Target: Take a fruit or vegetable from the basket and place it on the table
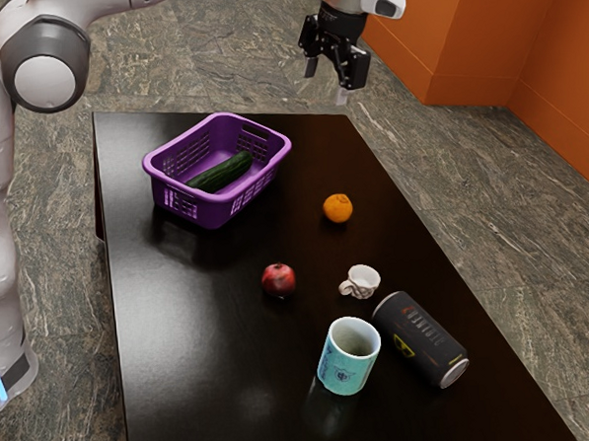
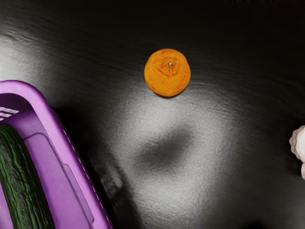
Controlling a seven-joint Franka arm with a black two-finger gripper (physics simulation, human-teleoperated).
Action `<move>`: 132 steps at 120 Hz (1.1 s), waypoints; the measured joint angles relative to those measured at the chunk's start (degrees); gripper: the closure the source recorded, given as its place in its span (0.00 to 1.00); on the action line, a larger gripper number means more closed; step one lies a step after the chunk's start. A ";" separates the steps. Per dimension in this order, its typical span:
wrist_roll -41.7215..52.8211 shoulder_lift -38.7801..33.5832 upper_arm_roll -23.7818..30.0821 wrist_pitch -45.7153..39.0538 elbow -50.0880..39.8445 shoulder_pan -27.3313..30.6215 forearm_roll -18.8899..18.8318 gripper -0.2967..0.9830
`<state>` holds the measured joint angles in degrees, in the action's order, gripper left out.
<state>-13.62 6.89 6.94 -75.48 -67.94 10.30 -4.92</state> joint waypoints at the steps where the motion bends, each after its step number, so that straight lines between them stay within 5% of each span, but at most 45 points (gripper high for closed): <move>1: -0.02 0.00 0.00 0.00 0.00 0.00 -0.01 0.23; 32: -0.49 -2.31 0.26 0.51 2.41 -0.05 -0.45 0.23; 43: -0.63 -11.28 3.69 2.17 8.29 1.98 -7.54 0.23; 54: -0.73 -11.48 2.19 3.98 10.75 -2.53 -10.47 0.23; 64: -0.77 -4.28 -8.69 4.98 10.82 -6.34 -7.19 0.23; 70: -0.55 -0.03 -12.61 5.04 10.71 -3.95 -4.58 0.23; 80: 0.65 4.48 -14.77 3.23 9.03 2.96 -0.92 0.23; 98: 3.20 9.91 -15.30 -1.85 7.87 3.89 3.18 0.23; 114: 4.98 8.83 -15.12 -3.45 5.58 3.51 4.94 0.23; 132: 6.52 -8.62 -16.01 -9.00 -21.88 2.84 6.43 0.23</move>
<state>-7.11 -1.73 -9.06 -84.48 -89.82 13.14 1.51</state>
